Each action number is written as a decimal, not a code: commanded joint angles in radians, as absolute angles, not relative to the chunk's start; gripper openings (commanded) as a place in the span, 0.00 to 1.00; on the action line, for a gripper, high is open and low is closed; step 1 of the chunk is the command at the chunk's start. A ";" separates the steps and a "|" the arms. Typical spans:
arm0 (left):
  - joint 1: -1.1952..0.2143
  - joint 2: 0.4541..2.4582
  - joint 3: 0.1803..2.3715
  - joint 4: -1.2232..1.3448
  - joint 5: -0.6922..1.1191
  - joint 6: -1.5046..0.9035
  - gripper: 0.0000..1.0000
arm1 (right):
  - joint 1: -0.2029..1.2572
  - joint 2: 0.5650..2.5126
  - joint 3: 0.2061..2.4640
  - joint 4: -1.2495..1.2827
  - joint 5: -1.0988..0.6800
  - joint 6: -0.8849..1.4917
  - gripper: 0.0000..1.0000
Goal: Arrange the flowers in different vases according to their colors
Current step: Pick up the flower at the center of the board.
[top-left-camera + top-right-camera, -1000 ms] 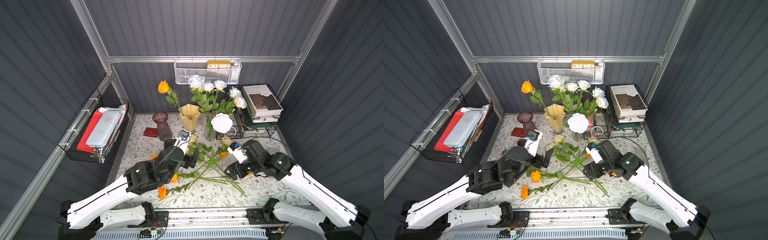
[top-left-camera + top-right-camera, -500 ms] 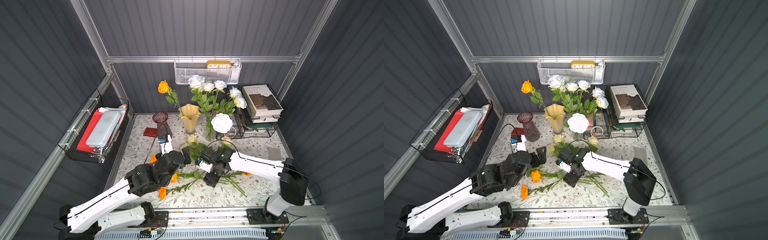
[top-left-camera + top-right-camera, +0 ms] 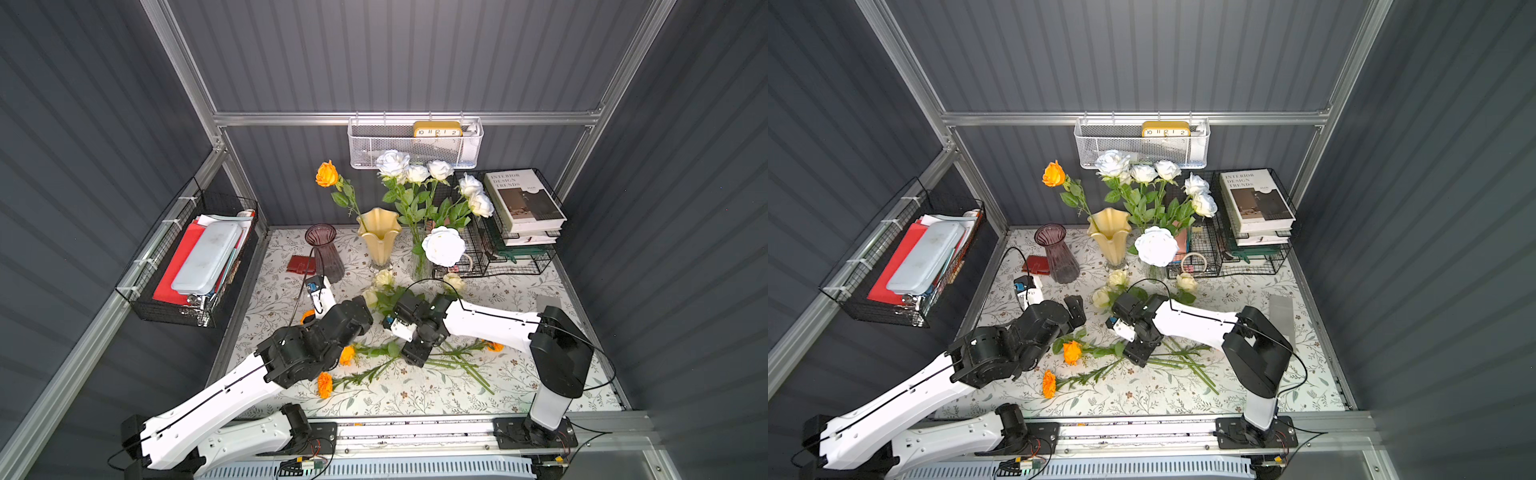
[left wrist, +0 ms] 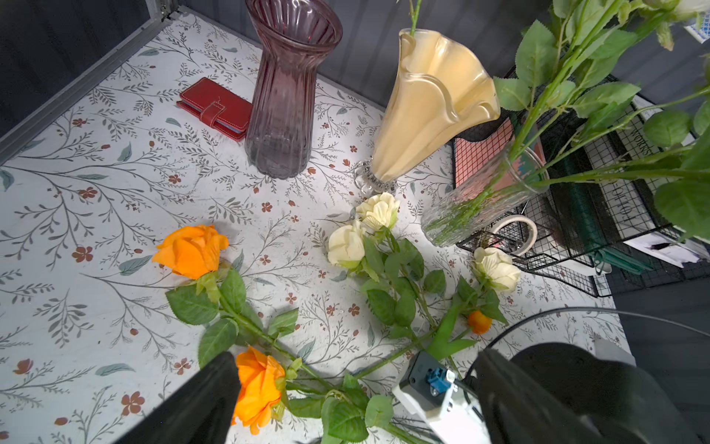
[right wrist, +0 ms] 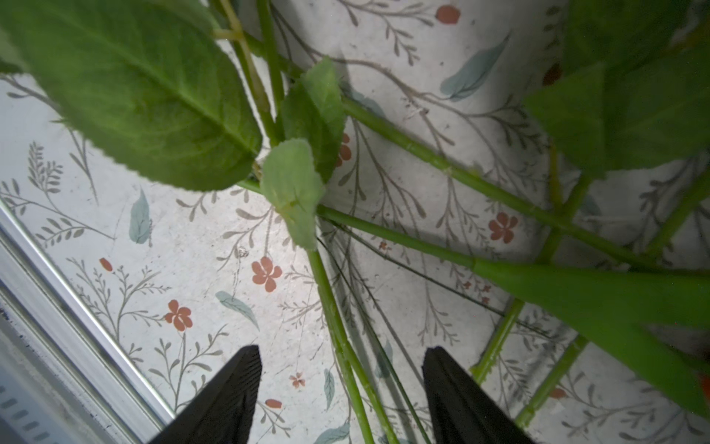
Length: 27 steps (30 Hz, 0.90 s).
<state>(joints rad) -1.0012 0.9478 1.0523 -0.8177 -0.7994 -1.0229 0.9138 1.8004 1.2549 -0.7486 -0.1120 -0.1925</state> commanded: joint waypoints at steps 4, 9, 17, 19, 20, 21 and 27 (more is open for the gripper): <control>-0.983 0.942 1.008 -0.799 -0.785 -0.999 0.99 | 0.889 1.843 1.281 -0.714 -0.177 -0.201 0.67; -0.963 0.922 0.990 -0.802 -0.786 -0.994 0.99 | 0.882 1.875 1.293 -0.707 -0.220 -0.201 0.65; -0.946 0.913 0.972 -0.804 -0.790 -0.981 0.99 | 0.877 1.912 1.293 -0.680 -0.236 -0.185 0.56; -0.945 0.909 0.971 -0.805 -0.794 -0.980 0.99 | 0.870 1.911 1.288 -0.672 -0.278 -0.178 0.48; -0.944 0.905 0.971 -0.807 -0.798 -0.979 0.99 | 0.864 1.910 1.284 -0.665 -0.281 -0.174 0.43; -0.943 0.902 0.970 -0.807 -0.799 -0.977 0.99 | 0.859 1.906 1.281 -0.666 -0.286 -0.173 0.39; -0.940 0.891 0.977 -0.829 -0.815 -0.972 0.99 | 0.845 1.890 1.267 -0.658 -0.343 -0.178 0.22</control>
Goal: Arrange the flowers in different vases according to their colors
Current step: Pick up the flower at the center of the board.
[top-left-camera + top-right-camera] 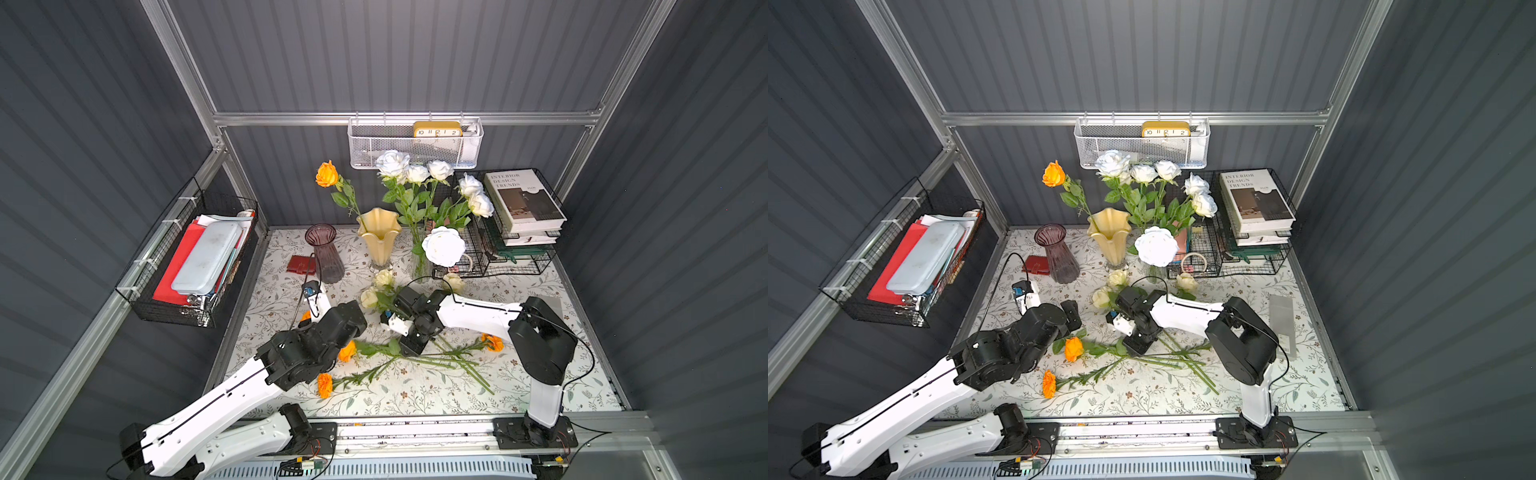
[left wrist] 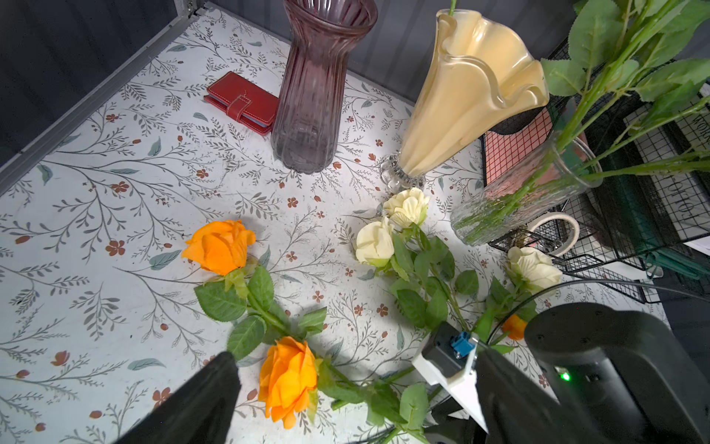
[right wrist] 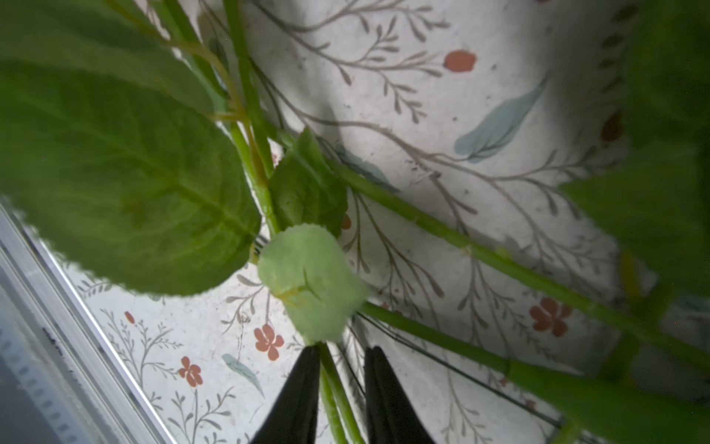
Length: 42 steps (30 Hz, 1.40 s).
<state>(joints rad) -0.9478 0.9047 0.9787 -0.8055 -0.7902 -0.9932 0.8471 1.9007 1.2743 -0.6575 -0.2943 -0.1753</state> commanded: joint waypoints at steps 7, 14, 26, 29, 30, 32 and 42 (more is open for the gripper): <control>-0.937 0.871 0.977 -0.846 -0.822 -0.972 0.99 | 0.842 1.893 1.258 -0.666 -0.375 -0.175 0.28; -0.937 0.863 0.973 -0.854 -0.825 -0.980 0.99 | 0.826 1.891 1.225 -0.654 -0.368 -0.168 0.30; -0.937 0.865 0.976 -0.861 -0.846 -0.972 0.99 | 0.812 1.889 1.201 -0.635 -0.397 -0.166 0.07; -0.937 0.861 0.975 -0.865 -0.848 -0.973 0.99 | 0.813 1.854 1.204 -0.640 -0.377 -0.168 0.04; -0.937 0.861 0.973 -0.866 -0.850 -0.974 0.99 | 0.812 1.837 1.205 -0.641 -0.367 -0.167 0.03; -0.938 0.862 0.964 -0.873 -0.857 -0.983 0.99 | 0.812 1.791 1.206 -0.639 -0.330 -0.169 0.01; -0.937 0.830 0.935 -0.891 -0.895 -1.052 0.99 | 0.813 1.676 1.263 -0.705 -0.295 -0.211 0.00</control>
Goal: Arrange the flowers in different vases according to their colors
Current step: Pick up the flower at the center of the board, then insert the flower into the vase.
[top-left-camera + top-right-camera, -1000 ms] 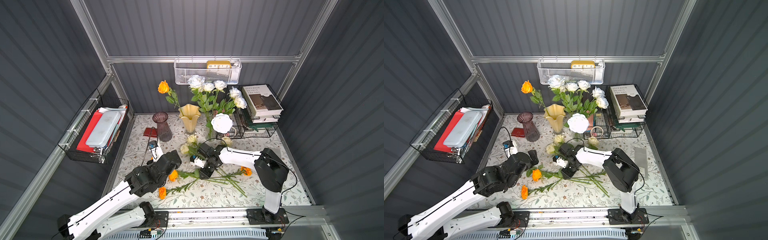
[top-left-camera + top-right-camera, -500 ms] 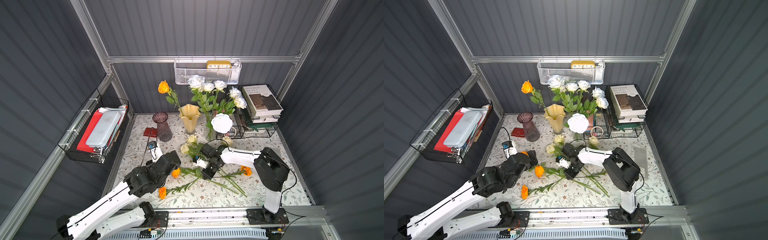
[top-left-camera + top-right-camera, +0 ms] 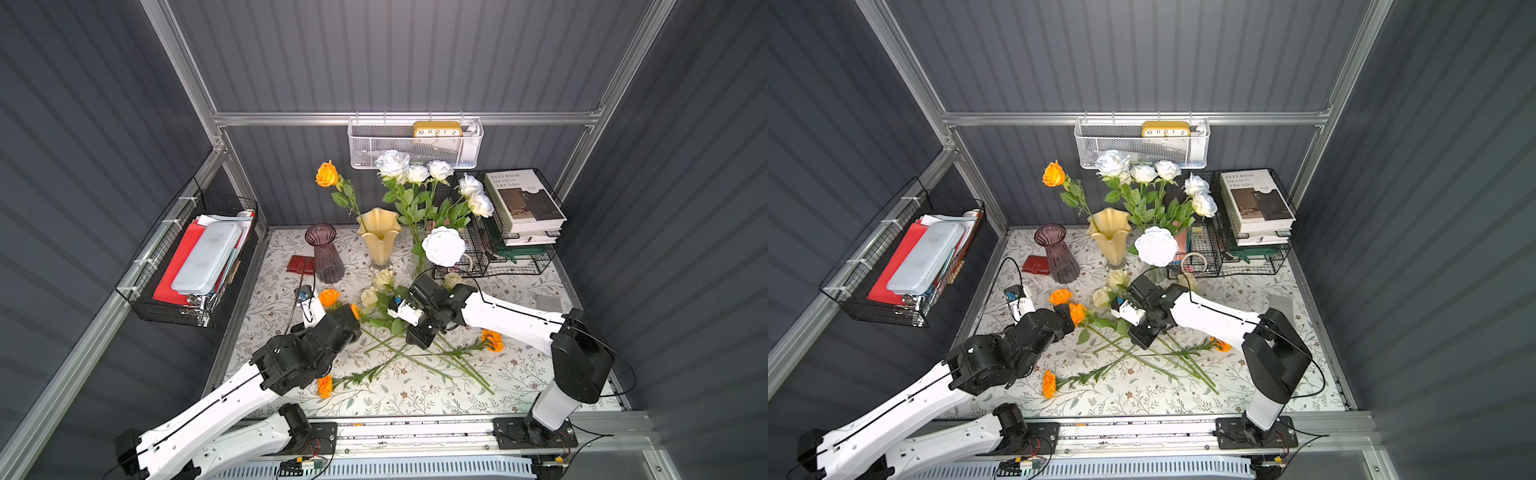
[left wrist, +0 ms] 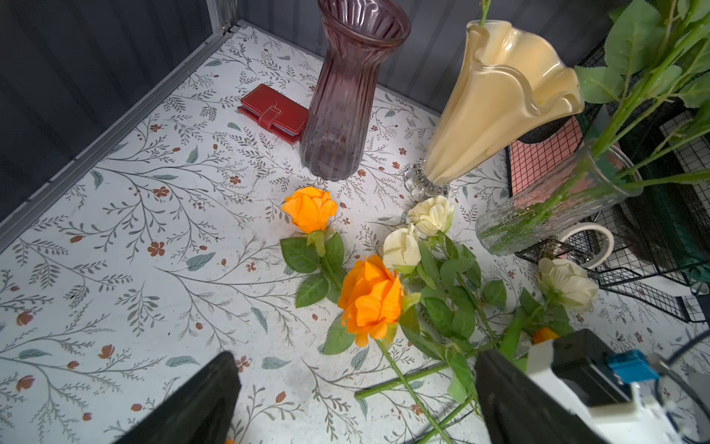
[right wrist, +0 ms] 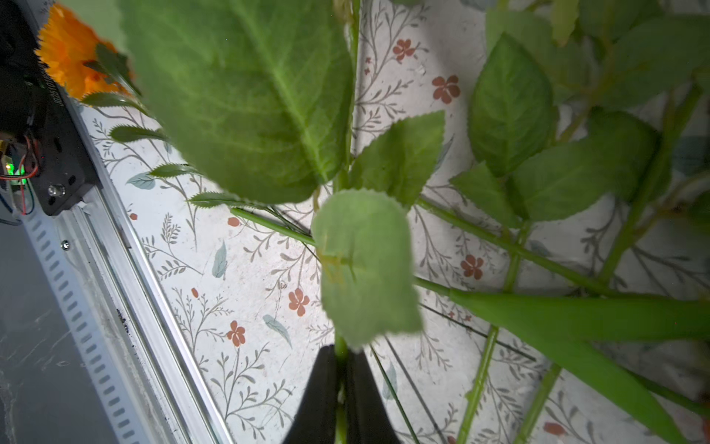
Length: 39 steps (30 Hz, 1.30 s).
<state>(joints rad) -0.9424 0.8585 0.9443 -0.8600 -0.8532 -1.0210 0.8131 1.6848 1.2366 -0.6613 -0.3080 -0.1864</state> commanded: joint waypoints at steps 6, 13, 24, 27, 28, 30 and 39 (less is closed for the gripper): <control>-0.936 0.743 1.007 -1.029 -1.029 -1.179 0.99 | 0.848 1.616 1.314 -0.602 -0.334 -0.213 0.00; -0.937 0.785 1.183 -1.238 -1.157 -1.290 0.99 | 0.877 1.705 1.588 -0.393 -0.373 -0.112 0.00; -0.937 0.715 1.073 -0.939 -1.079 -1.051 0.99 | 0.884 2.072 2.278 -0.382 -0.334 -0.061 0.00; -0.937 0.691 1.045 -0.918 -1.070 -1.033 0.99 | 0.879 2.137 2.392 -0.313 -0.259 -0.091 0.00; -0.938 0.697 1.041 -0.931 -1.063 -1.041 0.99 | 0.871 2.152 2.411 -0.266 -0.216 -0.097 0.00; -0.937 0.708 1.030 -0.941 -1.042 -1.043 0.99 | 0.852 2.178 2.448 -0.182 -0.130 -0.102 0.00; -0.936 0.712 0.924 -0.835 -0.973 -1.000 0.99 | 0.767 2.348 2.704 -0.035 0.053 -0.230 0.00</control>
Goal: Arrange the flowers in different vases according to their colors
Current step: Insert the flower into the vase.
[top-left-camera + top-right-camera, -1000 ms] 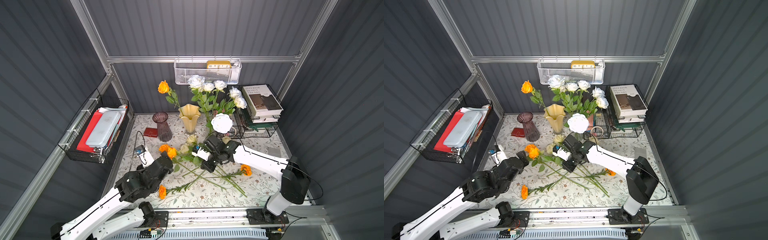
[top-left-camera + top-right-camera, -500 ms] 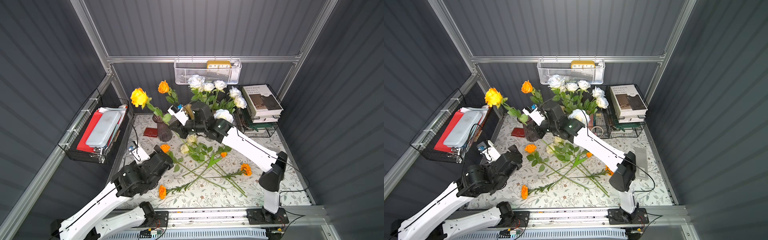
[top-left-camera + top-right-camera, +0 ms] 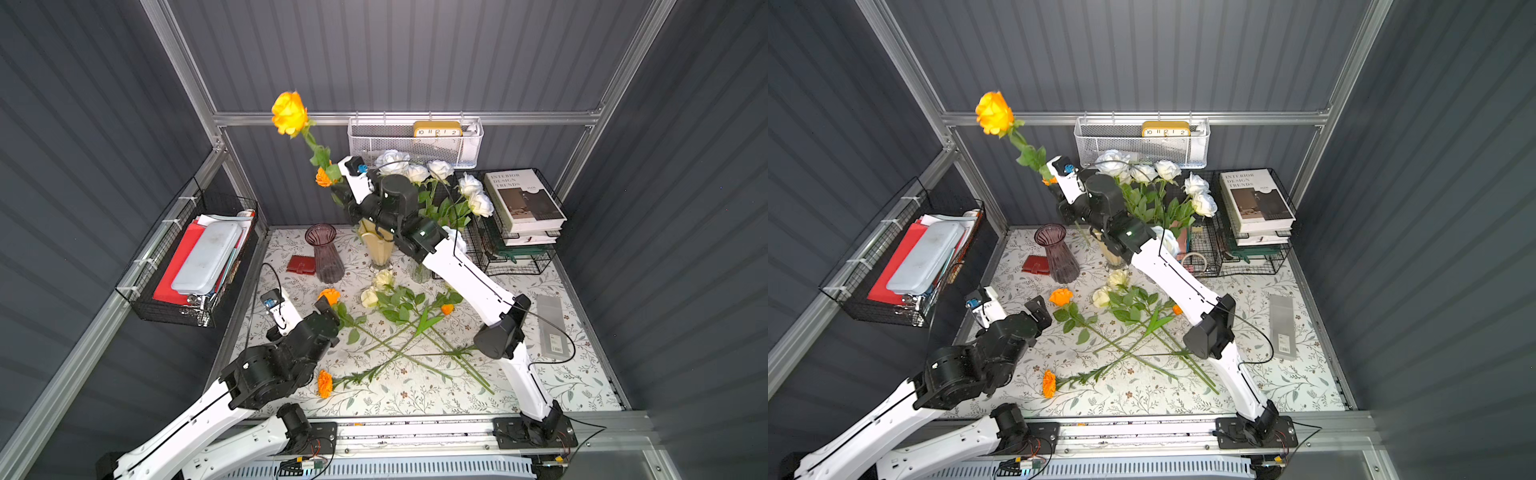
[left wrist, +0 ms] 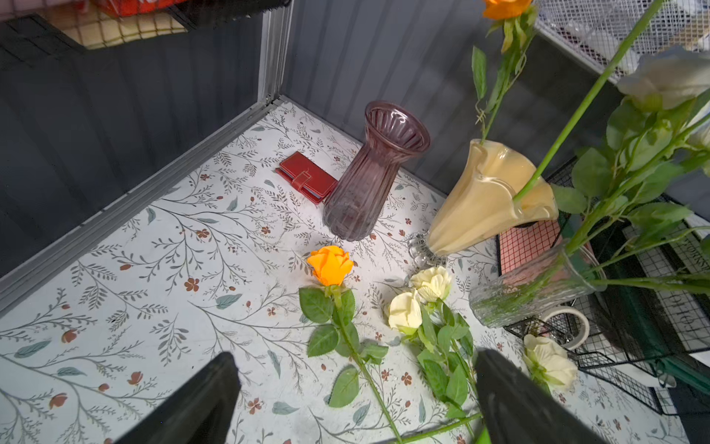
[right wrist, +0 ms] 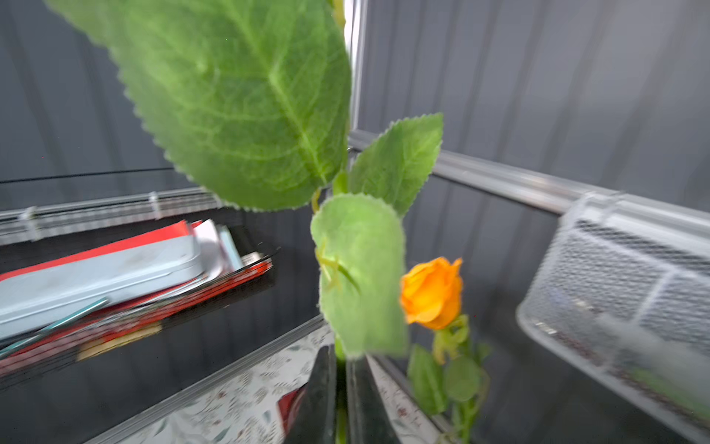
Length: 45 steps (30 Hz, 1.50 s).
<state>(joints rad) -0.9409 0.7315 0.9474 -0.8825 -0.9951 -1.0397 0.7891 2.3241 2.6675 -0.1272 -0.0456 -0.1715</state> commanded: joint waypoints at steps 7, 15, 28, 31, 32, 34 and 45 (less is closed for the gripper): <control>-0.937 0.693 0.865 -0.790 -0.959 -0.980 0.99 | 0.716 2.410 2.649 0.059 0.060 -0.262 0.00; -0.937 0.725 0.846 -0.726 -0.950 -0.941 0.99 | 0.700 2.430 2.526 0.145 0.066 -0.308 0.15; -0.935 0.710 0.886 -0.757 -0.941 -0.949 0.99 | 0.817 1.891 1.837 0.189 0.180 -0.261 0.98; -0.936 0.704 0.897 -0.761 -0.948 -0.945 0.99 | 0.866 1.716 1.620 0.148 0.114 -0.212 0.98; -0.936 0.709 0.897 -0.763 -0.947 -0.946 0.99 | 0.882 1.672 1.569 0.117 0.111 -0.183 0.98; -0.936 0.729 0.907 -0.790 -0.934 -0.972 0.99 | 0.907 1.575 1.474 0.050 0.107 -0.075 0.98; -0.803 0.869 0.846 -0.581 -0.630 -0.856 0.99 | 1.008 1.381 1.016 -0.159 0.110 0.373 0.94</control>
<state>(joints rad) -0.8528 0.8452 0.8700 -0.6750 -0.7708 -0.9405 0.9947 1.4216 1.0664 -0.0860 0.0875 0.2138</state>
